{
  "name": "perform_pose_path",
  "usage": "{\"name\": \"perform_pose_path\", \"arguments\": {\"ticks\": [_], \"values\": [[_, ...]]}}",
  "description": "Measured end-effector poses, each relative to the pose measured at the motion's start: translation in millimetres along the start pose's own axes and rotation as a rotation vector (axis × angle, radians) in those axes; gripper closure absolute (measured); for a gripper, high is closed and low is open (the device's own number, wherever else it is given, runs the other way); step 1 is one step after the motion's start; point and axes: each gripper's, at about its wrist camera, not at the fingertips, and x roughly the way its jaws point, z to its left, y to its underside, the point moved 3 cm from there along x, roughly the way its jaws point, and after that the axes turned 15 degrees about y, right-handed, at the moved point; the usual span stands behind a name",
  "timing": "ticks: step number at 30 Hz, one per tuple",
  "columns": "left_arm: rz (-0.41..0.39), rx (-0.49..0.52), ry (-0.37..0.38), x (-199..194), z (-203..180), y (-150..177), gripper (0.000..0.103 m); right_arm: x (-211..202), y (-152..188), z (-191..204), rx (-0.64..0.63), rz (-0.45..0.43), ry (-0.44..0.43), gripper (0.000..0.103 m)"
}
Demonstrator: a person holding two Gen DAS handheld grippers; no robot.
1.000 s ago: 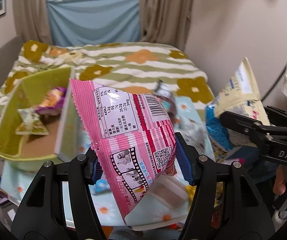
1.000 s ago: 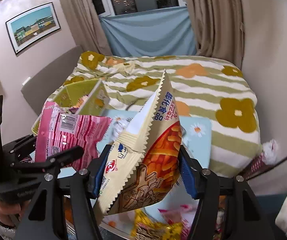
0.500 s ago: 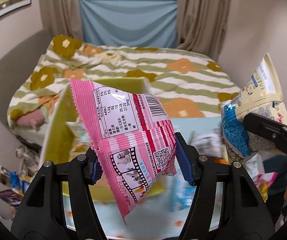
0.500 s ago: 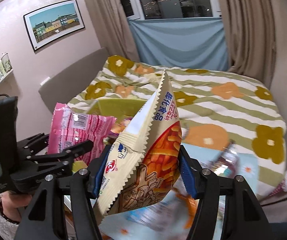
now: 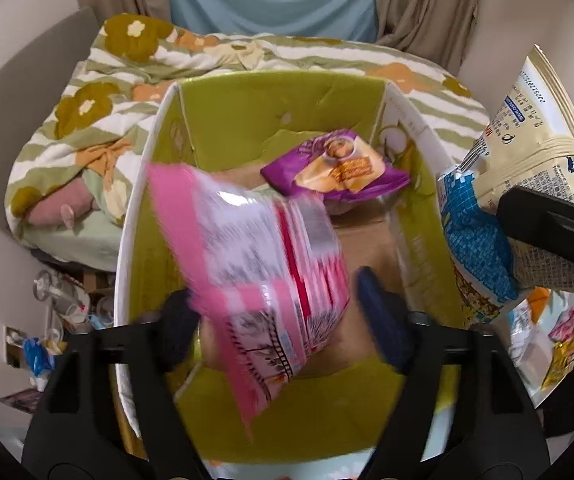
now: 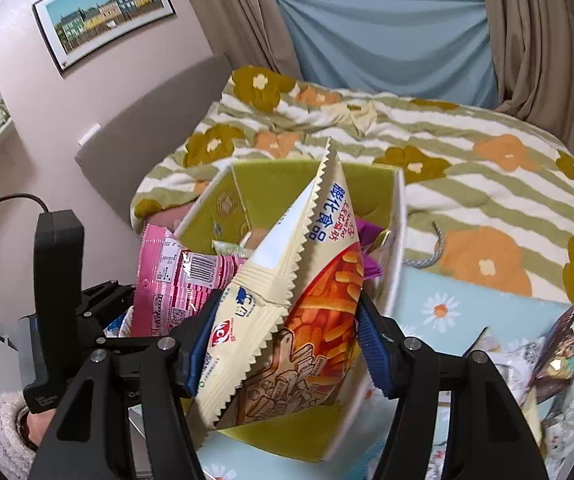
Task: Organize snacks
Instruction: 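Carry both bags over the green box and open both tools to drop them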
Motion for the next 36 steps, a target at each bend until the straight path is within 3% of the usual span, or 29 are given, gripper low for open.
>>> {"name": "perform_pose_path", "arguments": {"ticks": [1,9,17,25,27,28,29,31,36], "values": [[-0.013,0.005,-0.009,-2,3,1,0.0,2,2,0,0.0,0.008,0.005,0.044],[-0.021,0.015,-0.034,-16,7,13,0.0,6,4,11,-0.003,0.027,0.044,0.044],[-0.034,-0.065,-0.076,-37,15,27,0.0,24,-4,17,-0.055,0.066,0.084,0.043],[-0.029,-0.117,-0.102,-33,23,29,0.0,56,-5,22,-0.106,0.109,0.082,0.042],[-0.028,-0.123,-0.103,-31,22,29,0.0,61,-2,22,-0.111,0.113,0.099,0.039],[-0.026,-0.123,-0.105,-30,21,29,0.0,63,-2,22,-0.11,0.11,0.107,0.03],[-0.024,-0.121,-0.109,-30,20,30,0.0,64,-1,22,-0.112,0.106,0.109,0.013],[-0.022,-0.118,-0.114,-30,17,30,0.0,63,0,20,-0.115,0.103,0.095,0.0],[-0.029,-0.119,-0.124,-33,12,28,0.0,53,3,15,-0.108,0.079,0.063,0.0]]}}
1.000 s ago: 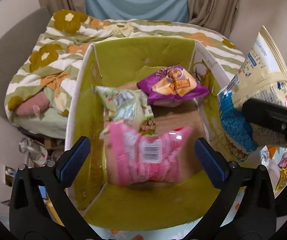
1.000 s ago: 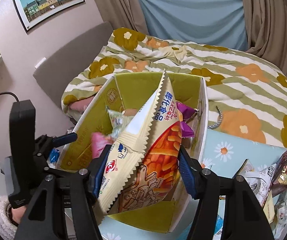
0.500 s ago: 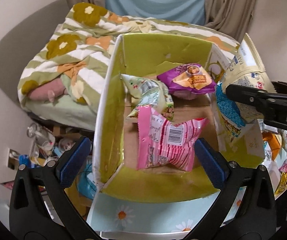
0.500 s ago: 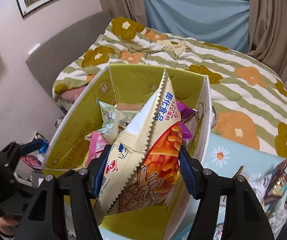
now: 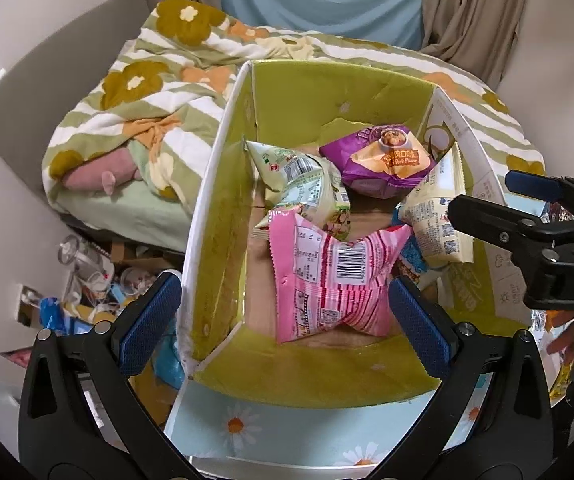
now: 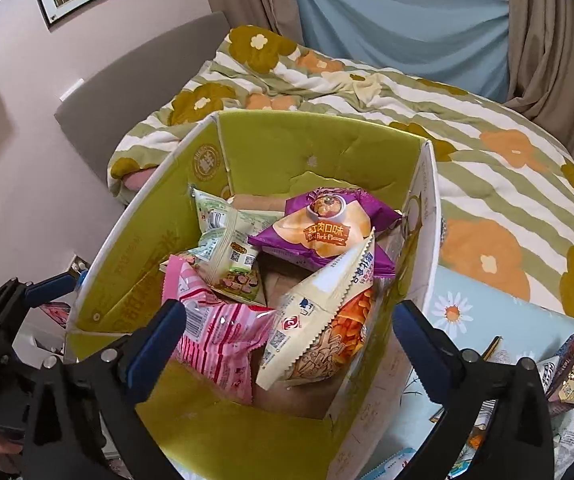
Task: Organize snacks
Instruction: 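Carry both bags over the green box and open both tools to drop them, then move both tools back over the remaining snacks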
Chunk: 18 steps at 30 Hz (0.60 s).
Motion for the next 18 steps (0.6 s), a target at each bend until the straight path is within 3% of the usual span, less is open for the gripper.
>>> {"name": "perform_pose_path", "arguments": {"ticks": [11,18], "values": [[-0.089,0.076,0.003,-52,-33,-6,0.0,-69,-4,-13,0.016,-0.128,0.008,0.0],[-0.112,0.176,0.107,-71,-75,-7,0.0,-117,13,-42,0.133,-0.178,0.067,0.0]]}}
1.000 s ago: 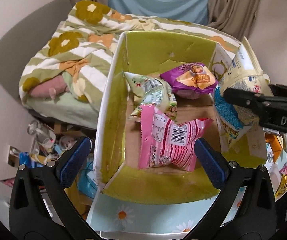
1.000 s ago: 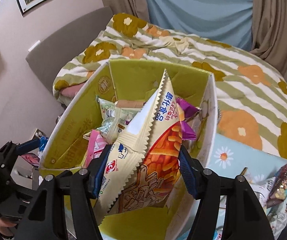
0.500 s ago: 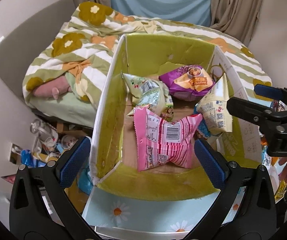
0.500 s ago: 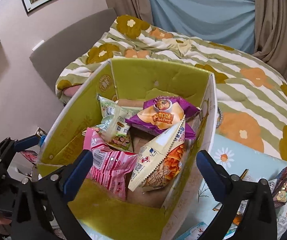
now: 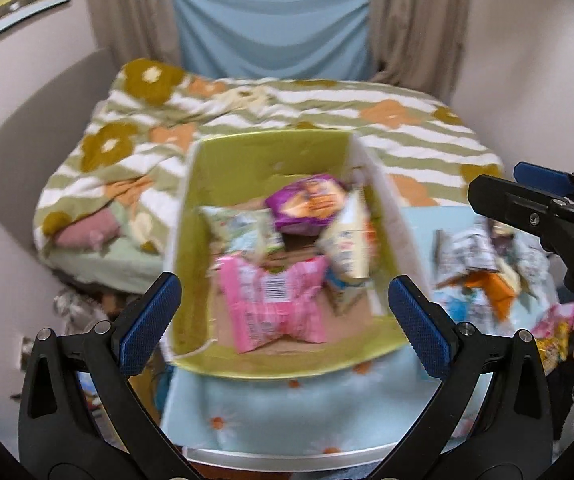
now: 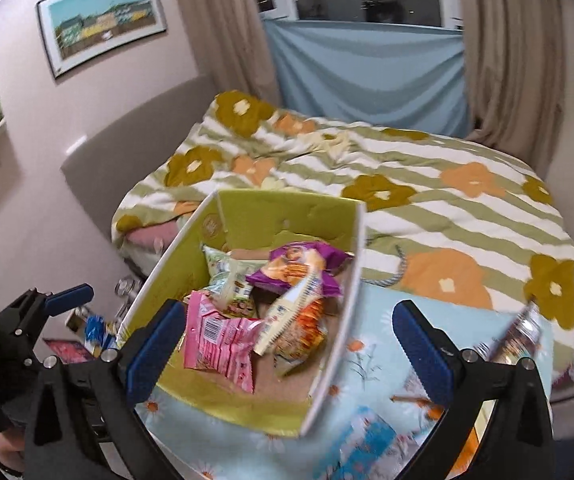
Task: Organize snacks
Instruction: 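Move both tools back over the remaining snacks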
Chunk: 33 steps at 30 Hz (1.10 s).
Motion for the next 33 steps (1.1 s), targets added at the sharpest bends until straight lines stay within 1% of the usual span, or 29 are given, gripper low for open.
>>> {"name": "perform_pose_path", "arguments": {"ticks": [6,10,13,15,21,23,25,28,31,33], "values": [[0.034,0.106,0.156,17,-55,2,0.0,-41,26,-45,0.096,0.0,0.139,0.0],[0.076,0.153,0.238,34,-96,12,0.0,-63,54,-85,0.171,0.029,0.232,0.0],[0.098,0.189,0.289,43,-128,21,0.0,-78,76,-113,0.209,0.05,0.293,0.0],[0.113,0.212,0.307,49,-144,26,0.0,-88,92,-131,0.232,0.057,0.333,0.0],[0.165,0.259,0.351,68,-193,47,0.0,-107,138,-178,0.285,0.098,0.366,0.0],[0.196,0.277,0.364,77,-212,57,0.0,-110,154,-197,0.297,0.114,0.372,0.0],[0.241,0.315,0.39,89,-234,70,0.0,-114,171,-213,0.309,0.135,0.367,0.0],[0.303,0.377,0.405,109,-257,90,0.0,-113,193,-233,0.315,0.163,0.362,0.0],[0.359,0.434,0.405,127,-276,111,0.0,-106,215,-247,0.326,0.203,0.338,0.0],[0.402,0.459,0.423,138,-287,125,0.0,-100,226,-252,0.329,0.229,0.327,0.0]]}}
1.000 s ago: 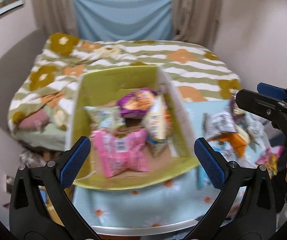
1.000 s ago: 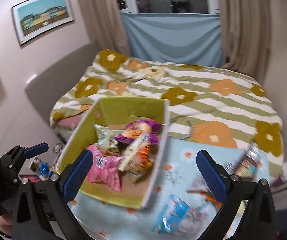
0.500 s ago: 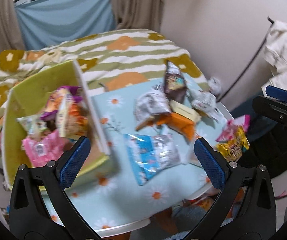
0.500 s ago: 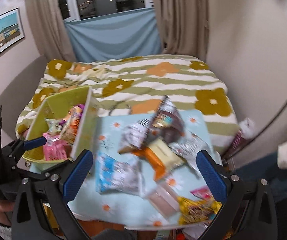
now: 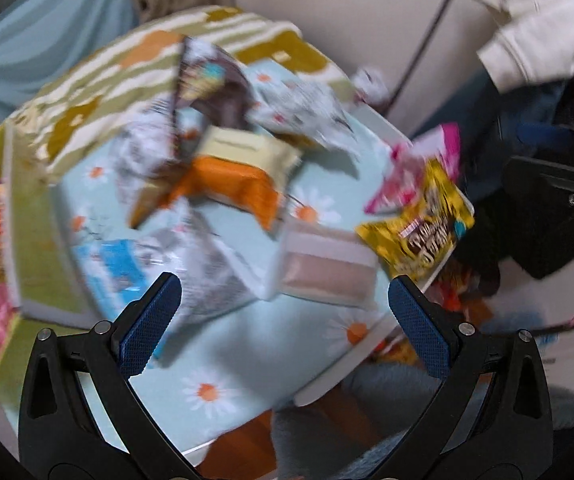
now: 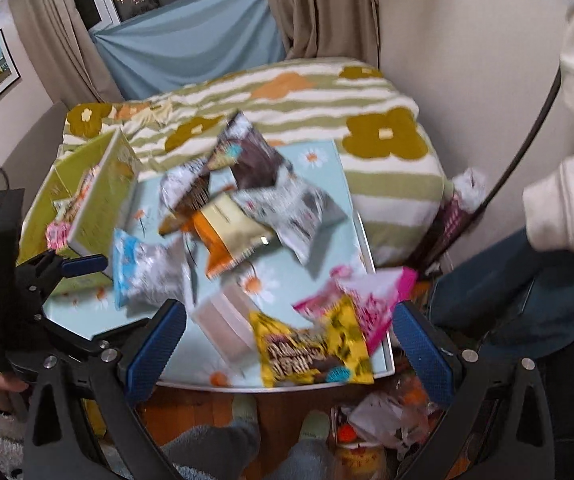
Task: Organize snacks
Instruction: 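Move both tools back over the remaining snacks, then grasp the pink-brown wrapped cake with the left tool while the right tool grasps the yellow Pillows bag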
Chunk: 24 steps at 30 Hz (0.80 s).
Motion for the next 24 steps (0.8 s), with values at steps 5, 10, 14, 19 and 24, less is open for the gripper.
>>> {"name": "perform_pose_path", "arguments": {"ticks": [5,10,14,19,24], "values": [[0.109,0.025,0.032,46,-10,3,0.0,29,18,-11,0.009,0.065,-0.027,0.0],[0.165,0.047,0.011,78,-11,2,0.0,56,34,-14,0.023,0.119,-0.049,0.0],[0.186,0.02,0.005,95,-3,3,0.0,70,43,-13,0.028,0.14,-0.062,0.0],[0.215,-0.013,0.0,113,3,9,0.0,83,52,-9,0.022,0.146,-0.091,0.0],[0.206,-0.023,0.009,120,5,10,0.0,86,54,-7,0.015,0.145,-0.103,0.0]]}}
